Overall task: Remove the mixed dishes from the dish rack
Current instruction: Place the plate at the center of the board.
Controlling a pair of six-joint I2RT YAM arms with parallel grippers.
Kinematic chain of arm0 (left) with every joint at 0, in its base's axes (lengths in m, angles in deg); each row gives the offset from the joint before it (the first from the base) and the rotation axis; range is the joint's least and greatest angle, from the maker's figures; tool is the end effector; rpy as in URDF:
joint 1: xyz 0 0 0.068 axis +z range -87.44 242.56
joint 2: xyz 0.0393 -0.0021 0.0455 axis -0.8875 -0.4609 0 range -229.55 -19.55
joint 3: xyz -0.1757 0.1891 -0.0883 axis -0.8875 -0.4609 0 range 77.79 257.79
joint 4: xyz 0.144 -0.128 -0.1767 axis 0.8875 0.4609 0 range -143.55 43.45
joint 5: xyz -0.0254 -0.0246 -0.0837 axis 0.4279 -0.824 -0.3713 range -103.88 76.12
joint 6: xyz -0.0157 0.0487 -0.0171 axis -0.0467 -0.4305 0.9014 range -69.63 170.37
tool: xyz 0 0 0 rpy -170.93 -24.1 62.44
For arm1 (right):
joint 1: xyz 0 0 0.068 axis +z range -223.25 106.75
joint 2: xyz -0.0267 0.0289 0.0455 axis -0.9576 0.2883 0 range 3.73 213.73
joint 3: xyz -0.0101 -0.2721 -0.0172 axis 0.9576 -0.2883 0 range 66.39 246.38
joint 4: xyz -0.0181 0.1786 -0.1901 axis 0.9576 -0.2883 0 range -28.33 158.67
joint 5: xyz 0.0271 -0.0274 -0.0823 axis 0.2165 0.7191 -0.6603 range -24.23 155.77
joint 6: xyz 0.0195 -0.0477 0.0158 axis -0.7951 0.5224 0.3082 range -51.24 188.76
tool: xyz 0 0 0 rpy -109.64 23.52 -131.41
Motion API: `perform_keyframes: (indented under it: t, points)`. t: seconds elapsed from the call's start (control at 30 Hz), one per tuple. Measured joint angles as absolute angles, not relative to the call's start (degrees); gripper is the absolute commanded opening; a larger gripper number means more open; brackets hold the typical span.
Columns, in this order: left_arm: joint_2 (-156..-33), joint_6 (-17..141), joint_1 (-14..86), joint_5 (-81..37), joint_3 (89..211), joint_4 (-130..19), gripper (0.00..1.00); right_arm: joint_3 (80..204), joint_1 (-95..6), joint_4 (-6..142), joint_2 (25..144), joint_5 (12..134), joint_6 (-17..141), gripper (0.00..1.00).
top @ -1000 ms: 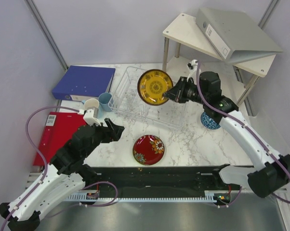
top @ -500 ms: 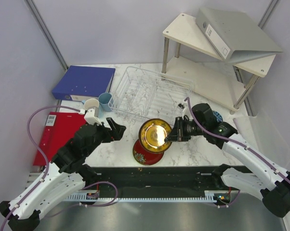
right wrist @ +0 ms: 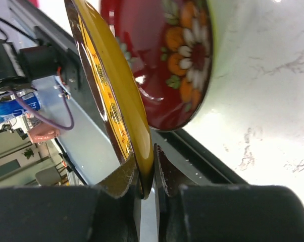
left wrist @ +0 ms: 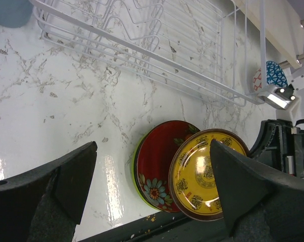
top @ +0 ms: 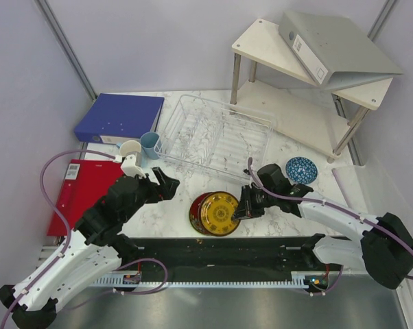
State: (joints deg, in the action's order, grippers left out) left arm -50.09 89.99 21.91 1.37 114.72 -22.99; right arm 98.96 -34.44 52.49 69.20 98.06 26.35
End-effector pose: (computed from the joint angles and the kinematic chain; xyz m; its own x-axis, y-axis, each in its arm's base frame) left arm 0.1034 -0.0764 0.2902 -0.5240 -0.3609 -0.7715 0.1456 0.8545 -0.4986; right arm 0.1570 0.1507 0.1923 -0.9759 -0.0532 -0.2115 -0.1954 0.6438 0.7398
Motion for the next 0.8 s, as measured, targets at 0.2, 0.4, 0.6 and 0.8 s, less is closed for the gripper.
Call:
perform_keyframes:
  t: [0.2,0.4,0.6,0.8]
  points:
    - [-50.1,90.0,21.9,1.3,114.7,-22.7,0.99,97.5,-34.4,58.1,73.2,98.4,25.2,0.00]
    - [-50.2,90.0,21.9,1.4,114.7,-22.7,0.99,97.5,-33.6,61.9,75.9,98.5,25.0,0.00]
    - [-50.3,90.1,21.9,1.3,114.7,-22.7,0.99,98.1,-32.7,65.4,79.3,98.1,25.3,0.00]
    - [-50.3,90.5,21.9,1.4,114.7,-22.7,0.99,99.2,-31.6,67.4,81.8,97.9,25.5,0.04]
